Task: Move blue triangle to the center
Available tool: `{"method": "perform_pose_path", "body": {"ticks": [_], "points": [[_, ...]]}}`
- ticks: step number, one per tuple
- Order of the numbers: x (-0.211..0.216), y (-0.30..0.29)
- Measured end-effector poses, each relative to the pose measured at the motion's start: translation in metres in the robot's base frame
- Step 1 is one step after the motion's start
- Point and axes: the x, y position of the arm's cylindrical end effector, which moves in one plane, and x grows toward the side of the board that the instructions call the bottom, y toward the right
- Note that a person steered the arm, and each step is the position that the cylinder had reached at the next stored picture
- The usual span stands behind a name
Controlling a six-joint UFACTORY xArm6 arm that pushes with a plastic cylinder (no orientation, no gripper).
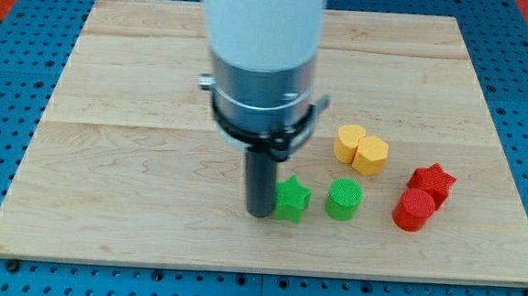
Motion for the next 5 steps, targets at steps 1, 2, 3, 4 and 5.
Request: {"method": "perform_pose_path", "body": {"ticks": [1, 2, 3, 4, 5], "points": [[0.0, 0.019], [0.001, -0.016], [-0.037, -0.095], [-0.096, -0.165], [-0.158, -0.212]]}}
